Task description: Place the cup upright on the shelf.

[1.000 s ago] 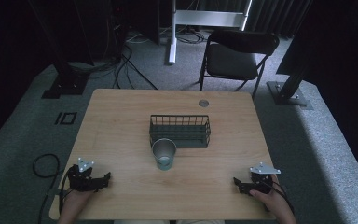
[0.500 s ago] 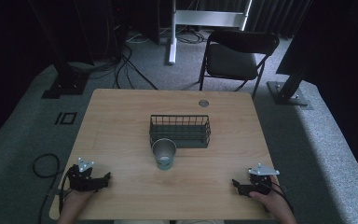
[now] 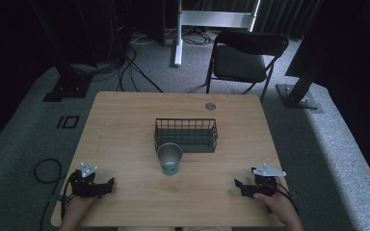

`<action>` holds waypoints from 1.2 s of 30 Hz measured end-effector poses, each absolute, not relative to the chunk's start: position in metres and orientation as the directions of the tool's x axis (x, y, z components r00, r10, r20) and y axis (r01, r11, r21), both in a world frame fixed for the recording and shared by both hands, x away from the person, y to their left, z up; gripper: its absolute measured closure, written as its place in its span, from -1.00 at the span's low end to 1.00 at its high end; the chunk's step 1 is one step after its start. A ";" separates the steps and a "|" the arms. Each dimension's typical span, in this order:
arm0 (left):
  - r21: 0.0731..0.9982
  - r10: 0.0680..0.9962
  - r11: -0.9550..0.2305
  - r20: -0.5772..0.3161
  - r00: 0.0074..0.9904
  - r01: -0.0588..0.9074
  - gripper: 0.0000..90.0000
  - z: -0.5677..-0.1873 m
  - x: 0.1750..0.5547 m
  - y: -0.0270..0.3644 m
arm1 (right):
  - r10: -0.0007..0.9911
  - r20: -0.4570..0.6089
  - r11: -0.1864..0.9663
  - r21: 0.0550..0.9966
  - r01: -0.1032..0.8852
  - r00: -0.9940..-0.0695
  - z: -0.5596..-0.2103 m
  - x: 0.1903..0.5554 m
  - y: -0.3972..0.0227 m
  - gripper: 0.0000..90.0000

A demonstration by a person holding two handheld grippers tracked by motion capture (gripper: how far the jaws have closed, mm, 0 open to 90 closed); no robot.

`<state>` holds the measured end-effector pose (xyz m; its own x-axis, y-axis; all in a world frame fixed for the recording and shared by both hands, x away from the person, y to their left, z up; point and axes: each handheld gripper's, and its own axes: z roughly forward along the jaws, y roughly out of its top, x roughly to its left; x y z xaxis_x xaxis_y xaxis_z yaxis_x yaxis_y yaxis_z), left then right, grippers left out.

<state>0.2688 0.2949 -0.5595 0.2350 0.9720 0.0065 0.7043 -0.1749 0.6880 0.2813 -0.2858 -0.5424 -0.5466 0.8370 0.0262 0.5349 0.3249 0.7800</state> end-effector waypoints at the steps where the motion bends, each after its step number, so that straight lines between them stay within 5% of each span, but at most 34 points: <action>1: 0.688 0.972 -0.175 0.007 0.235 0.704 -0.97 -0.559 0.269 0.295 | 0.833 0.033 0.324 0.780 0.535 -0.552 -0.543 0.282 -0.283 -0.75; 36: 0.688 0.972 -0.175 0.007 0.235 0.704 -0.97 -0.560 0.269 0.295 | 0.655 0.084 0.382 0.821 0.424 -0.751 -0.534 0.307 -0.179 -0.75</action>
<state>0.2688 0.2949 -0.5595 0.2349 0.9720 0.0066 0.7041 -0.1748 0.6883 0.3075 -0.1787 -0.5339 -0.7509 0.6551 0.0837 0.4244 0.3816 0.8211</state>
